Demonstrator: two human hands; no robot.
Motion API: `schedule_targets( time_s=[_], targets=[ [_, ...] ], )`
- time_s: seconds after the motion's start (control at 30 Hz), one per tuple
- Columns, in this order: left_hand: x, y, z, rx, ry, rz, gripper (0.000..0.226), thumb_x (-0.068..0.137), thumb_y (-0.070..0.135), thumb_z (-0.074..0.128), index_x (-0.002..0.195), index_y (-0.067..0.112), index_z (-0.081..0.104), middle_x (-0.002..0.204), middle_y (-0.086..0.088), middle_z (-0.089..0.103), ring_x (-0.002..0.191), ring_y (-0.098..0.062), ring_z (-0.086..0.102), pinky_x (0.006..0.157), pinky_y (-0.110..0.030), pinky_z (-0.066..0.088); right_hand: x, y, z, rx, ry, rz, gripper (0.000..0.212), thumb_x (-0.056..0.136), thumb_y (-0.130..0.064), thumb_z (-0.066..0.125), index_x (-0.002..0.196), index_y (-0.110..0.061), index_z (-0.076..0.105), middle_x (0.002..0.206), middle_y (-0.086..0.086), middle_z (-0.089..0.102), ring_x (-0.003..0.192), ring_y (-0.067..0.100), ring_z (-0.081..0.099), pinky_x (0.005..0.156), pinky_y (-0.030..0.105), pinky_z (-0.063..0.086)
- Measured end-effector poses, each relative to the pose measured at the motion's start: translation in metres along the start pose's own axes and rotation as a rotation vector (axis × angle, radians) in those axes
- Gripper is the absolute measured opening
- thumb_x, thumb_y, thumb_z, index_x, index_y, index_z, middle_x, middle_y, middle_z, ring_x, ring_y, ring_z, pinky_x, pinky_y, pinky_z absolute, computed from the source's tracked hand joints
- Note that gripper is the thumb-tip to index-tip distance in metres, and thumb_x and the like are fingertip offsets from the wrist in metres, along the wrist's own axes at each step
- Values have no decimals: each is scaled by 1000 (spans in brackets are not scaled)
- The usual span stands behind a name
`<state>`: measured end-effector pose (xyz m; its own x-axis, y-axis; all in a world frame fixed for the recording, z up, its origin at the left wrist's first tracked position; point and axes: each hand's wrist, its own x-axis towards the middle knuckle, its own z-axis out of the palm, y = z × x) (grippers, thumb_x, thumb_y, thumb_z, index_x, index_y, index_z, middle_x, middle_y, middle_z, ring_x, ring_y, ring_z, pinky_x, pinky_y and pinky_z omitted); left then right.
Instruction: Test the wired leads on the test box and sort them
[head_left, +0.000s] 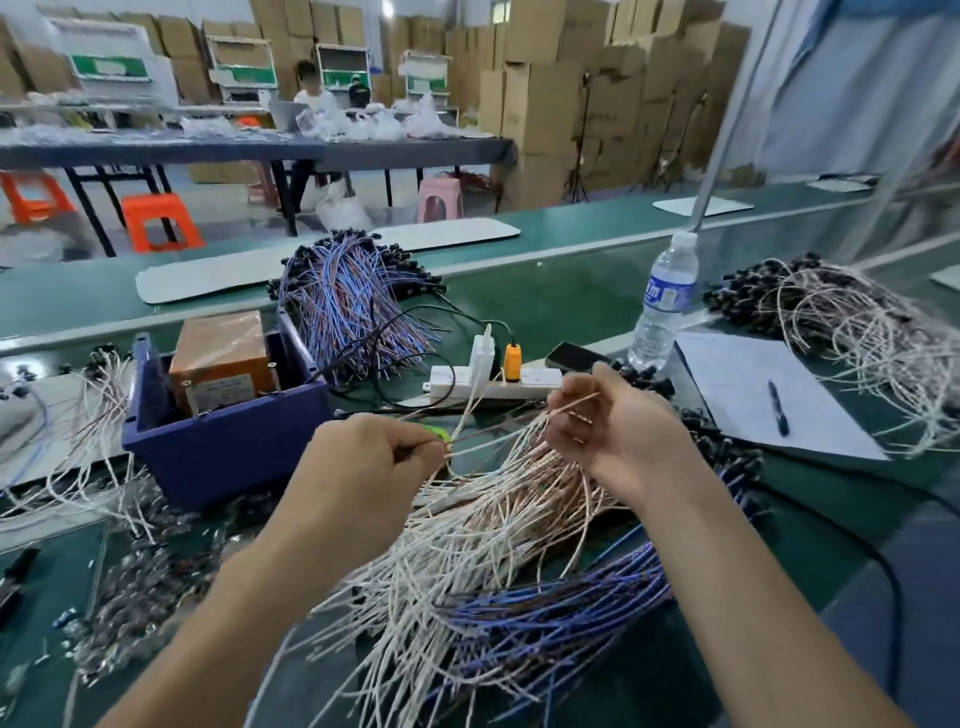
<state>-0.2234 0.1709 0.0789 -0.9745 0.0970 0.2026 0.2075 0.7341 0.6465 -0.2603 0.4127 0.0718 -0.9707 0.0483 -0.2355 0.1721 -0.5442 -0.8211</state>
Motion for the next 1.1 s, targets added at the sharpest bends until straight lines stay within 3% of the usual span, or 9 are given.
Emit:
schedule_targets(
  time_s=[0.1,0.37,0.5,0.57,0.63,0.8,0.9,0.97,1.1],
  targets=[
    [8,8,16,240,2,16,23,96,40,64,80,25,72,61,4,66,51,-14,48,52,-29,41,20,-20,-18,-99,113,-12,43,108,-28,48,79,-4,70,67,11,66,47,15,57,55,36,61],
    [7,5,64,174,-167,-47,15,100,29,65,95,29,79,84,13,74,59,-9,67,67,-34,62,61,-28,-45,-845,205,77,42,103,-31,54,84,5,65,58,17,68,34,15,41,37,20,36],
    [-3,-7,68,119,-74,-24,23,94,37,72,117,34,75,113,18,72,65,18,50,79,-16,47,62,-37,-40,-1410,319,-93,54,93,-53,53,76,-5,71,65,5,72,55,19,60,57,29,47],
    [-7,-11,63,83,-18,-32,26,92,38,75,118,35,75,123,18,71,82,12,53,85,-18,41,55,-28,-31,-1629,430,-221,53,90,-59,53,82,-7,62,78,5,65,74,25,59,68,31,45],
    [-8,-14,54,57,11,-67,21,92,38,75,113,38,77,119,19,72,91,2,59,89,-23,45,40,-11,-14,-1623,424,-304,52,88,-59,56,76,-8,58,72,1,59,65,21,55,58,28,37],
    [-16,-27,29,-5,92,-153,9,91,35,76,96,42,80,88,25,66,70,6,59,57,-12,43,0,53,45,-1440,31,-326,51,91,-52,62,58,-13,63,52,-3,60,49,19,55,54,30,44],
    [-27,-37,15,12,179,-152,11,90,27,75,95,33,83,99,14,75,88,-11,65,76,-26,48,-16,87,77,-1367,-140,-298,43,93,-47,64,71,-11,73,62,3,69,55,21,63,58,36,53],
    [-38,-49,4,-14,206,-165,12,91,23,74,95,30,83,101,14,76,90,-7,66,81,-25,51,-25,103,94,-1306,-212,-285,40,94,-40,65,72,-8,74,62,8,71,56,24,65,57,38,54],
    [-61,-77,-16,-44,273,-270,12,93,28,71,97,34,82,78,27,71,74,15,63,60,-1,40,-41,126,120,-1195,-331,-244,36,91,-31,64,65,-8,73,52,7,66,44,13,53,53,33,45]
  ],
)
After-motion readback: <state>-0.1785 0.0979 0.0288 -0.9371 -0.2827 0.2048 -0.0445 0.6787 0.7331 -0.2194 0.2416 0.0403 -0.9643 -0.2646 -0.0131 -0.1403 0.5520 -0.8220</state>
